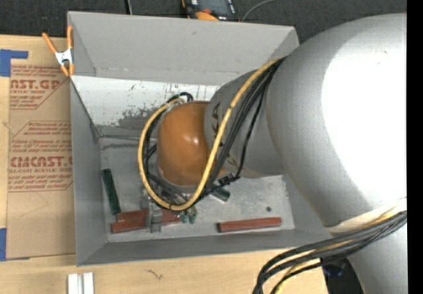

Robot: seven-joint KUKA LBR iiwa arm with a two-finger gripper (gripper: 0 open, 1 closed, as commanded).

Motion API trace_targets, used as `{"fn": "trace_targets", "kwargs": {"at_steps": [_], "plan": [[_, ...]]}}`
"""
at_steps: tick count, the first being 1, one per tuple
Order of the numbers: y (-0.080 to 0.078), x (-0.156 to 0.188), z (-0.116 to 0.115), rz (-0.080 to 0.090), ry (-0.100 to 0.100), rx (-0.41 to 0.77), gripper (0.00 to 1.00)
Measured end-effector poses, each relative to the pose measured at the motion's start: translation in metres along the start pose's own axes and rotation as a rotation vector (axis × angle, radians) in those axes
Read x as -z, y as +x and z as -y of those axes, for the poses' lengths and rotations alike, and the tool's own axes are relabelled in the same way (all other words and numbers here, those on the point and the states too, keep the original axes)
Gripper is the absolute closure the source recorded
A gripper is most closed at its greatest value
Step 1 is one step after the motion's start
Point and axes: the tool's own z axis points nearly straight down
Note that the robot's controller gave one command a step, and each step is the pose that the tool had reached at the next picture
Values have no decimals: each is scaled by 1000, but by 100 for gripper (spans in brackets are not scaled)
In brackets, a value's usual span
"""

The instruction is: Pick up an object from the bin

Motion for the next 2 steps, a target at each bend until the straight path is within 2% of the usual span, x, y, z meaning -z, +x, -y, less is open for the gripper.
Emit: {"fn": "trace_targets", "kwargs": {"at_steps": [1, 2], "plan": [[0, -2, 0, 3, 0, 0, 0], [-1, -2, -4, 4, 1, 86, 0]]}}
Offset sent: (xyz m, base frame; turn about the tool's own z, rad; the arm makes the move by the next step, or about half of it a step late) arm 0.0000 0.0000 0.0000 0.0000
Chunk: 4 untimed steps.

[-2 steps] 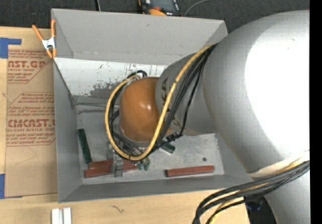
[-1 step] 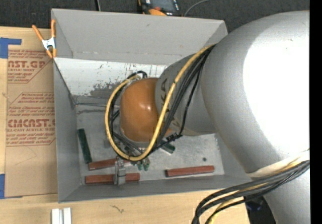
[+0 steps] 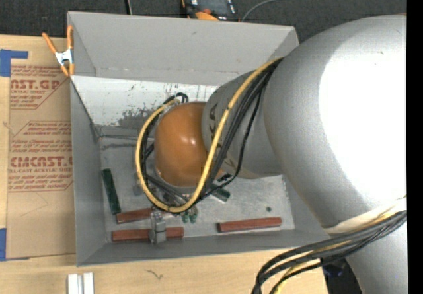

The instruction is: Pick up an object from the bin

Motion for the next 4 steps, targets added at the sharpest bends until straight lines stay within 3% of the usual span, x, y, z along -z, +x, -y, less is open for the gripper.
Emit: {"fn": "trace_targets", "kwargs": {"at_steps": [1, 2, 3, 4], "plan": [[-43, 0, 28, -1, 0, 60, 0], [17, 2, 49, 11, 1, 273, 0], [-61, 0, 53, 4, 0, 395, 0], [-59, 0, 52, -1, -2, 395, 100]]}}
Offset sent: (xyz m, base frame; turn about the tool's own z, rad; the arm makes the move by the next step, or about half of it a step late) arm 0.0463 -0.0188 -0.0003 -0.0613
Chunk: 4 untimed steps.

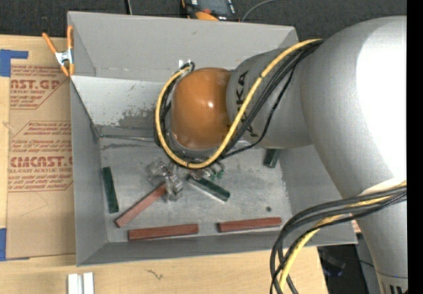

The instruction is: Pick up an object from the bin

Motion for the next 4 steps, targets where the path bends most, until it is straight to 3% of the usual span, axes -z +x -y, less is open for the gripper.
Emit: {"fn": "trace_targets", "kwargs": {"at_steps": [1, 2, 3, 4], "plan": [[-46, 127, -62, 8, 2, 243, 100], [-45, 182, -71, 6, 3, 250, 100], [-44, 178, -71, 1, 0, 250, 0], [26, 18, -37, -10, -3, 200, 0]]}}
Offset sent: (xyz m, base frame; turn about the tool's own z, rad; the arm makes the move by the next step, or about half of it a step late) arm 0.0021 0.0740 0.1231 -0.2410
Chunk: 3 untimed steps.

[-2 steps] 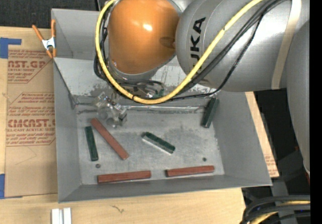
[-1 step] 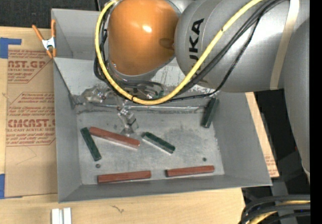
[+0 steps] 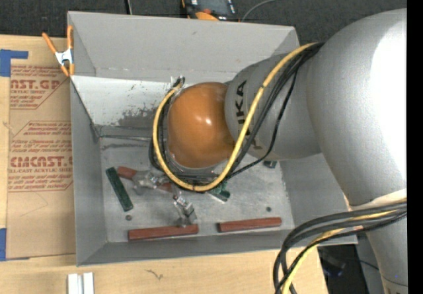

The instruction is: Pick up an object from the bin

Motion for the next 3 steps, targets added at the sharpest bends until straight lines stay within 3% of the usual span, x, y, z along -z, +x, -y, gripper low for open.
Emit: {"fn": "trace_targets", "kwargs": {"at_steps": [1, 2, 3], "plan": [[5, 43, 97, 13, 13, 17, 0], [35, -15, 68, 5, 0, -120, 0], [-5, -18, 47, 12, 3, -118, 0]]}}
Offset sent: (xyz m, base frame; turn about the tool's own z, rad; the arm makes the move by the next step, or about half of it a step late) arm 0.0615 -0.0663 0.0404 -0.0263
